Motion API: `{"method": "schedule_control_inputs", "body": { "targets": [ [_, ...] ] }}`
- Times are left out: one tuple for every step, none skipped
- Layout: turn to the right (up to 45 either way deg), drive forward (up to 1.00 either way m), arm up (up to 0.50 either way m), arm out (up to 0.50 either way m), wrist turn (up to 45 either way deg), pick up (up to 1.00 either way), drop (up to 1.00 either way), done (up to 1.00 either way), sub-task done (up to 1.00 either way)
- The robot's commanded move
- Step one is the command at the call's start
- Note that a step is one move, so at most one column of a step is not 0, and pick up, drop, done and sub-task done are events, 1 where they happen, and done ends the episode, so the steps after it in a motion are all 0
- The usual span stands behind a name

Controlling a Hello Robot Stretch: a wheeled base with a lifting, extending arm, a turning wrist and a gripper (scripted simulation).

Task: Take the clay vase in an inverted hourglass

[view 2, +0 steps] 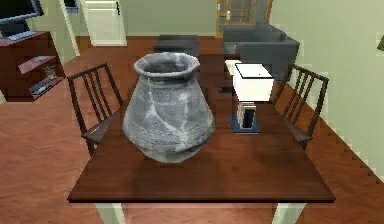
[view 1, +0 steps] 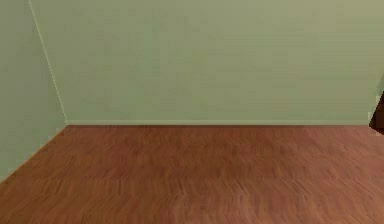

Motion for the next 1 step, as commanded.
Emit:
{"method": "schedule_control_inputs", "body": {
  "targets": [
    [0.0,0.0,0.5,0.0,0.0,0.0,0.0,0.0,0.0]
  ]
}}
